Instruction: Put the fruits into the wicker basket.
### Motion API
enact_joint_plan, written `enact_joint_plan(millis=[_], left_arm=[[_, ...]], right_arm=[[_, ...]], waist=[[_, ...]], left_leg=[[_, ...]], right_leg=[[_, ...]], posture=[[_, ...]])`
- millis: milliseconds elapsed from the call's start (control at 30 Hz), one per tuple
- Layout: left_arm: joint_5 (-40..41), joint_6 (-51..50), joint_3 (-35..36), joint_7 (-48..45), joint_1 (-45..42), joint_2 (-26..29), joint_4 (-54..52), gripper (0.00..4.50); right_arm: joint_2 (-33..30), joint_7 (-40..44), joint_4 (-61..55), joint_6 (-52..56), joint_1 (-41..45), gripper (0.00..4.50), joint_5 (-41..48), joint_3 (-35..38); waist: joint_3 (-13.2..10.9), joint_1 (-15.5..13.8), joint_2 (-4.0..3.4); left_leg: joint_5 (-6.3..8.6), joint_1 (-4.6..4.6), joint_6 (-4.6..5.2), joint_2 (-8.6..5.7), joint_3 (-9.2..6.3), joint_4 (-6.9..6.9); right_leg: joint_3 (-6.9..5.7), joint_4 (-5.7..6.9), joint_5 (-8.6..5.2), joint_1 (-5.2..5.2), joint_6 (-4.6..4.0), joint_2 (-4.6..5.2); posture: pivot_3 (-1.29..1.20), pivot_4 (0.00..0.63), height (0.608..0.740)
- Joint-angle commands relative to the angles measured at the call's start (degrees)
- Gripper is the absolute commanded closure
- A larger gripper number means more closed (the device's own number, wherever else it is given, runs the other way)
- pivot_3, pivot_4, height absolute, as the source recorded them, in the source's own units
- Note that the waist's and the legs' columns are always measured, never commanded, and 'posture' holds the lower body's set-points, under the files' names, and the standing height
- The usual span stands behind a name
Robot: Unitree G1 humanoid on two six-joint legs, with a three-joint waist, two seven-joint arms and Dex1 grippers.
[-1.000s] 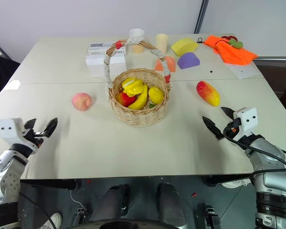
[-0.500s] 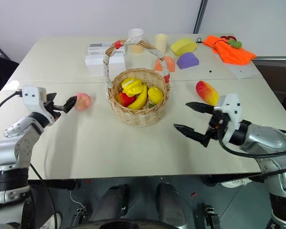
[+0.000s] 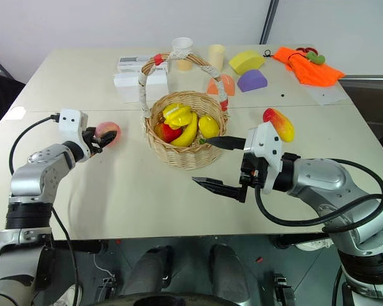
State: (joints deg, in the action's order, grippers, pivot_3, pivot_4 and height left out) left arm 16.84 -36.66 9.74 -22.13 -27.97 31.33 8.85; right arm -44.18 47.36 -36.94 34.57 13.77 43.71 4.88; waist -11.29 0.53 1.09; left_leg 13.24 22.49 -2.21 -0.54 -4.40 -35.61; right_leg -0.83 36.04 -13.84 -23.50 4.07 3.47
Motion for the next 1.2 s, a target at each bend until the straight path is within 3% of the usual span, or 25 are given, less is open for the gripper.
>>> enact_joint_plan(millis=[33,133,267,367,467,567,667,700,733,833,967,1200], left_arm=[[-1.3,1.5,0.5,-0.6,0.4,1.8,-1.9,2.14],[2.0,2.9,4.6,-4.4,4.2,3.5,-7.7,2.14],[17.4,-1.5,10.2,-15.2,8.5,5.1,-23.7,2.14],[26.4,-8.7,7.9,-17.2,5.8,5.5,-31.7,2.14],[24.9,-9.6,1.8,-14.6,1.0,3.5,-33.6,2.14],[15.7,-7.3,-9.3,-9.5,-7.0,-1.7,-29.1,2.14],[11.1,-5.6,-14.0,-7.5,-9.6,-5.4,-24.0,2.14],[10.3,-4.8,-14.6,-7.6,-9.7,-6.0,-23.3,2.14],[9.9,-4.3,-14.8,-7.4,-9.7,-6.8,-22.8,1.24],[9.1,-2.7,-15.7,-8.7,-8.9,-7.5,-24.0,0.06],[13.4,-2.0,-13.2,-14.4,-5.4,-6.2,-27.8,0.06],[16.4,-2.9,-11.8,-20.2,1.5,-0.4,-32.7,0.06]], right_arm=[[-0.2,0.0,-1.4,-1.6,-0.1,0.00,-0.6,1.3],[-0.6,0.1,-0.6,-2.1,-0.5,0.00,-0.9,3.0],[-0.8,0.2,3.4,-2.6,0.4,0.00,0.0,7.2],[-1.2,1.3,7.0,-3.2,0.8,0.00,-0.8,8.5],[-1.5,2.2,9.4,-4.5,0.9,0.00,-2.9,7.8],[-0.5,1.5,10.4,-5.2,0.7,0.00,-4.2,7.1],[0.3,-1.4,12.1,-6.1,0.1,0.00,-8.0,6.5],[0.2,-2.4,12.8,-6.0,-0.2,0.00,-9.3,6.3],[0.2,-3.5,14.1,-6.0,-0.4,0.00,-11.0,6.2],[0.7,-8.3,19.8,-8.0,-0.4,0.00,-17.3,6.3],[1.3,-13.8,32.2,-11.9,4.0,0.00,-24.8,5.8],[2.5,-14.6,57.3,-21.0,15.5,0.00,-33.5,1.8]], waist=[[0.0,0.0,0.00],[0.0,0.2,0.00],[0.0,-0.1,0.05],[0.0,-1.2,0.08],[0.0,-1.5,0.07],[0.0,-1.3,0.08],[0.0,-1.0,0.08],[0.0,-0.8,0.08],[0.0,-0.6,0.08],[0.0,-0.5,0.07],[0.0,-0.2,0.06],[0.0,0.4,0.01]], left_leg=[[0.00,0.00,0.00,0.00,0.00,0.00],[0.00,0.00,0.00,0.03,0.01,0.02],[0.00,0.04,-0.01,0.10,0.04,0.06],[0.00,0.13,-0.01,0.09,0.03,-0.06],[0.00,0.10,-0.01,0.05,0.11,-0.23],[0.00,0.12,0.00,-0.03,0.24,-0.33],[0.01,0.12,0.03,-0.14,0.26,-0.37],[0.07,0.05,0.13,-0.11,0.39,-0.36],[0.10,0.01,0.19,-0.09,0.45,-0.34],[0.16,0.04,0.28,0.06,0.53,-0.31],[0.16,0.00,0.29,0.09,0.67,-0.30],[0.16,-0.07,0.30,0.09,0.91,-0.37]], right_leg=[[0.00,0.00,0.00,0.00,0.00,0.00],[0.00,0.01,0.04,-0.04,-0.07,0.00],[0.02,0.00,-0.04,-0.11,-0.26,0.07],[0.01,-0.03,-0.06,-0.06,-0.29,0.11],[-0.01,-0.04,-0.11,0.12,-0.21,0.14],[0.00,-0.05,-0.11,0.15,-0.11,0.13],[0.04,-0.03,-0.05,0.15,-0.04,0.09],[0.14,-0.01,0.06,0.12,0.02,0.05],[0.19,0.02,0.06,0.11,0.05,0.02],[0.28,0.06,0.08,-0.03,0.09,-0.15],[0.41,0.06,0.03,-0.05,-0.03,-0.20],[0.61,0.08,0.01,-0.06,-0.12,-0.19]], posture=[[0.00,0.150,0.740],[0.00,0.150,0.740],[0.00,0.150,0.740],[0.00,0.150,0.740],[0.00,0.150,0.740],[0.00,0.150,0.740],[0.00,0.150,0.740],[0.00,0.150,0.740],[0.00,0.150,0.740],[0.00,0.150,0.740],[0.00,0.150,0.740],[0.00,0.150,0.740]])
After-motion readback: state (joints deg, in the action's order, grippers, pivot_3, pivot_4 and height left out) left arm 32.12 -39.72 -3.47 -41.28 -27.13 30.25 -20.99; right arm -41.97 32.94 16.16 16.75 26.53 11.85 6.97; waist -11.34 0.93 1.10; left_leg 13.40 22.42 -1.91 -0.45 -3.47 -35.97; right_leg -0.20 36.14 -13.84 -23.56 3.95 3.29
